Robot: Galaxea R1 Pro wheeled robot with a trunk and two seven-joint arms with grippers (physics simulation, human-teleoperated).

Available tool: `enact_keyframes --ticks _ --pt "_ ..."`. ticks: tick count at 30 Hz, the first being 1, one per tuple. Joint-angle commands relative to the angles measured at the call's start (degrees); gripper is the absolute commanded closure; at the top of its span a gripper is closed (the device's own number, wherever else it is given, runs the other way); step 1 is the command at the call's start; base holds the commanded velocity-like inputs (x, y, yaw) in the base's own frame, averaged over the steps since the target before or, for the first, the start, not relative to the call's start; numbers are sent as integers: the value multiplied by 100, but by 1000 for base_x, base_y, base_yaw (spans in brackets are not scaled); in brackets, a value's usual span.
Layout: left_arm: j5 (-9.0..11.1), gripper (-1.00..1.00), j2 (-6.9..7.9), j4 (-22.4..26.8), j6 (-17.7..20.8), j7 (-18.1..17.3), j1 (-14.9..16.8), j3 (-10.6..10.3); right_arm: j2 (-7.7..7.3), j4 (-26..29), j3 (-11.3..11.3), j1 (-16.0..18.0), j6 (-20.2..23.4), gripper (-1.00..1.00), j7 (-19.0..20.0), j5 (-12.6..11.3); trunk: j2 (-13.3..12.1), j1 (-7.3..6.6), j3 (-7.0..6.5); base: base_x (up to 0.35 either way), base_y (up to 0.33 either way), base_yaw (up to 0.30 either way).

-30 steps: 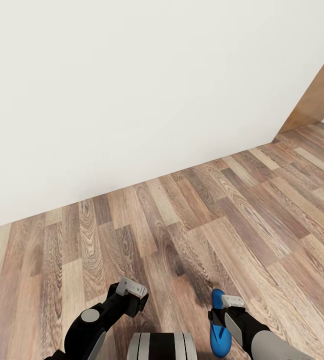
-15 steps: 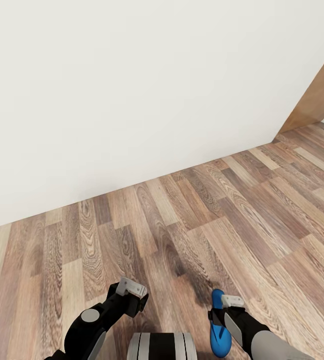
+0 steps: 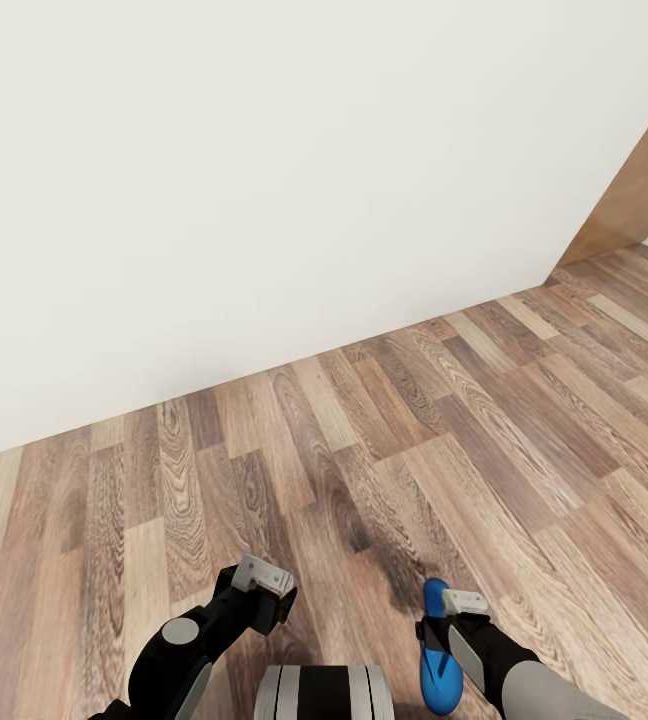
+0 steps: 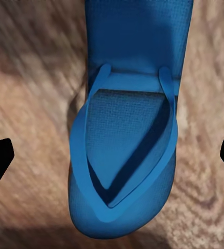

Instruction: In the bedroom, move the book from the bed onto either nightstand, and place the two sandals side by side next to the bed.

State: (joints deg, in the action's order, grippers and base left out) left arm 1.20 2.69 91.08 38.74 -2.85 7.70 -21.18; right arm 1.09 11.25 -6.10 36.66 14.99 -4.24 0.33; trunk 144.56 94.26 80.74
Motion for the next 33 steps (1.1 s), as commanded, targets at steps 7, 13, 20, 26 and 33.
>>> enact_keyframes --ticks 7,13,20,26,33 --pt "11 -100 9 6 28 -5 3 39 3 10 -40 -1 -20 -100 -15 3 1 -1 4 0 0 0" --pt "20 -100 27 9 28 -5 5 65 -1 10 -40 -1 -92 -100 -15 3 1 -1 4 0 0 0" --pt "26 -100 41 24 28 -5 8 82 -7 6 -40 -1 -128 -100 -15 4 1 -1 4 0 0 0" --pt "30 -100 45 29 28 2 11 106 -10 7 -40 -1 -140 -100 -15 3 1 -1 4 0 0 0" --pt "35 -100 34 33 22 0 12 342 -12 5 -46 -1 -145 -100 -15 2 1 -1 4 0 0 0"
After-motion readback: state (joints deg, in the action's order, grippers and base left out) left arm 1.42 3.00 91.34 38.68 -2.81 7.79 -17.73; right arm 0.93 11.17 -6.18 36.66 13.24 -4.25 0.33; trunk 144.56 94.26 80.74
